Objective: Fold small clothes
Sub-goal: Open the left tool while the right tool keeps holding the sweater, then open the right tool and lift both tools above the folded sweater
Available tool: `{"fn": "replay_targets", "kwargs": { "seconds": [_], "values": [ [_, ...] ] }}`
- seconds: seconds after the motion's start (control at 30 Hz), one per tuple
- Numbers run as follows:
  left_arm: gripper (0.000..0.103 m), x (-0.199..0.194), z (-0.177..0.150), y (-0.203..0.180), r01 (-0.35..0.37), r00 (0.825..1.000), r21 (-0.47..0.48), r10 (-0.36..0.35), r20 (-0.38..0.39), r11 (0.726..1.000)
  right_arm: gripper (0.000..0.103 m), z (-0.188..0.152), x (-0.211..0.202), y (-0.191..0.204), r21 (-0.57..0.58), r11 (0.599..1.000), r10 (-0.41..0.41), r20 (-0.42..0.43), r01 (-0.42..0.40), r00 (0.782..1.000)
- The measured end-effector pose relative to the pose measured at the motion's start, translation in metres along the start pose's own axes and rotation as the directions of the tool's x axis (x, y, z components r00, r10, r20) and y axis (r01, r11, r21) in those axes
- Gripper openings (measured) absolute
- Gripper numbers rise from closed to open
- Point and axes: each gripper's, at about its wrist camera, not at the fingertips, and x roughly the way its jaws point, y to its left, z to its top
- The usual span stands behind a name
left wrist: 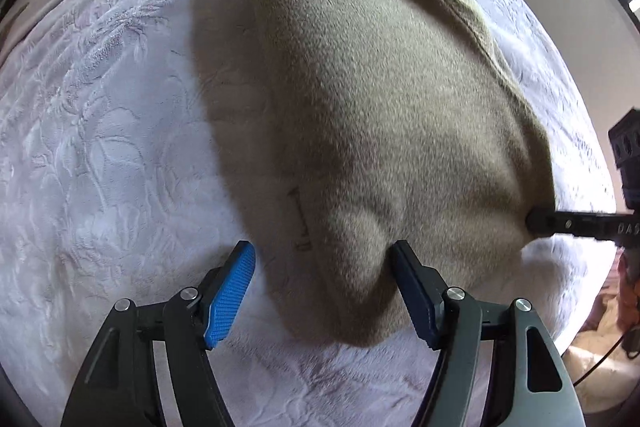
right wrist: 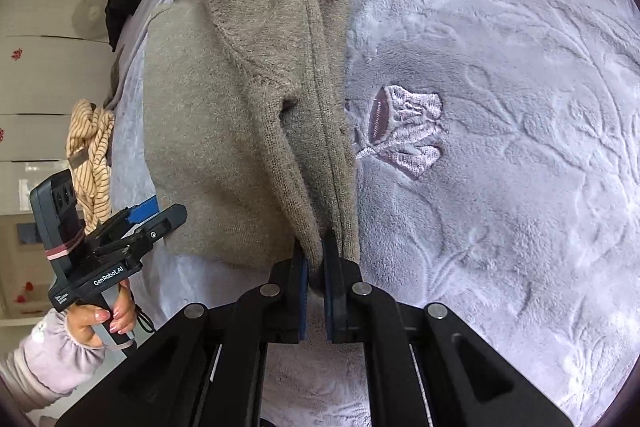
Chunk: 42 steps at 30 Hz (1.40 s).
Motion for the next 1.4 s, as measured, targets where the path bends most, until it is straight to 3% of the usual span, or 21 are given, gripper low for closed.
{"fn": "replay_targets", "kwargs": {
  "seconds": [0.4,0.57,0.6,0.7,0.97,1.0,1.07,1.2,1.3,1.4],
  "values": [
    [0.071,-0.036,-0.020,-0.004,-0.036,0.999,-0.054,0.034,-0.032,0.998,0.008,-0.002,-0.017,0.007,0.039,0.999,-0.008,0.023,0.007,1.000],
    [0.071,-0.051,-0.020,-0.001,-0.036,0.999,-0.087,0.034,-0.026,0.996,0.014,-0.006,-0.028,0.009,0.061,0.998,-0.018,0.032,0.016,0.999],
    [0.071,-0.054,-0.021,-0.001,-0.037,0.999,-0.091,0.035,-0.025,0.995,0.019,-0.007,-0.030,0.008,0.065,0.998,-0.021,0.034,0.019,0.999],
    [0.071,-0.064,-0.024,0.000,-0.038,0.999,-0.097,0.036,-0.023,0.995,0.056,-0.014,-0.036,0.006,0.074,0.997,-0.036,0.030,0.034,0.999],
    [0.072,-0.079,-0.033,-0.005,-0.071,0.997,-0.125,0.071,-0.005,0.990,0.058,-0.028,-0.047,0.007,0.080,0.997,-0.006,0.040,0.002,0.999],
    [0.074,-0.082,-0.034,-0.006,-0.069,0.998,-0.135,0.070,0.002,0.988,0.062,-0.029,-0.048,0.008,0.078,0.997,0.000,0.041,-0.003,0.999],
    [0.097,-0.083,-0.033,-0.009,-0.067,0.998,-0.148,0.069,0.009,0.987,0.069,-0.029,-0.048,0.010,0.070,0.997,0.011,0.043,-0.014,0.999],
    [0.097,-0.087,-0.033,-0.018,-0.084,0.996,-0.144,0.087,0.010,0.986,0.081,-0.030,-0.049,0.016,0.044,0.999,0.024,0.045,-0.026,0.999],
    [0.097,-0.085,-0.034,-0.022,-0.085,0.996,-0.151,0.084,-0.011,0.985,0.084,-0.028,-0.049,0.023,0.018,0.999,0.026,0.049,-0.027,0.998],
    [0.097,-0.082,-0.037,-0.023,-0.102,0.994,-0.160,0.097,-0.041,0.982,0.096,-0.027,-0.049,0.030,-0.019,0.999,0.029,0.061,-0.028,0.998]
  ]
}}
